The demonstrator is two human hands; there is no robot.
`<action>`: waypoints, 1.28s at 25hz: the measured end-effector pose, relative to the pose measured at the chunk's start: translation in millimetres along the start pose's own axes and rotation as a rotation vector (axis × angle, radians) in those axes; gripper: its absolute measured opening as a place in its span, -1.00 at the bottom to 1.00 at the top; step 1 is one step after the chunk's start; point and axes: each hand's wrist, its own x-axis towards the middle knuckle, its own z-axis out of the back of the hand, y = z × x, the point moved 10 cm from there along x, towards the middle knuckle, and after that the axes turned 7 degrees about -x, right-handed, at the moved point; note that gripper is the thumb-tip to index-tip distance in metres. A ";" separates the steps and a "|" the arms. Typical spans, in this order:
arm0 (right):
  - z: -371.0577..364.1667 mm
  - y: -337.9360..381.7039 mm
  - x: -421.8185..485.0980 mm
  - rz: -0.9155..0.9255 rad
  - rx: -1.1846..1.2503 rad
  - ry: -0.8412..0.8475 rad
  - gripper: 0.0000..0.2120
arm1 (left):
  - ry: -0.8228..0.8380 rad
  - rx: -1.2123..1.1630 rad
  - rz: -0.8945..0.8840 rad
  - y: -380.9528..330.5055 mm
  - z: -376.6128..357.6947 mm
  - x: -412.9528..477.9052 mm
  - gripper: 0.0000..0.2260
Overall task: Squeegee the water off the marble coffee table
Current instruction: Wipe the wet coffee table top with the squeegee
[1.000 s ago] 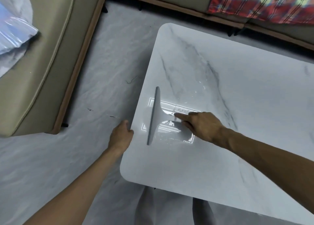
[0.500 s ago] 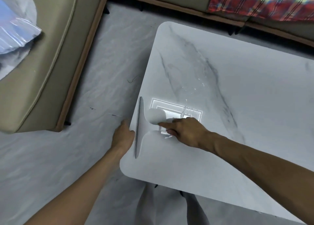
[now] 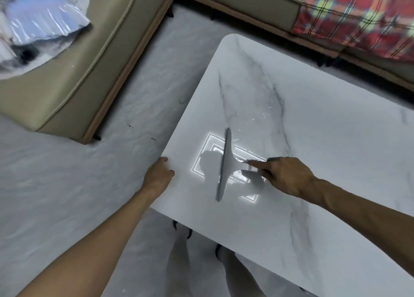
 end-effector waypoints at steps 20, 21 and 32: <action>-11.2 77.0 40.0 -0.061 0.078 -0.104 -0.64 | 0.011 -0.107 0.077 93.9 5.0 -14.8 -0.40; -7.6 105.0 57.6 -0.005 0.086 -0.110 -0.64 | -0.007 -0.121 0.073 98.5 11.4 -13.9 -0.41; -25.5 39.6 15.3 -0.200 0.056 -0.100 -0.66 | 0.106 0.027 0.026 98.0 -4.8 -20.8 -0.36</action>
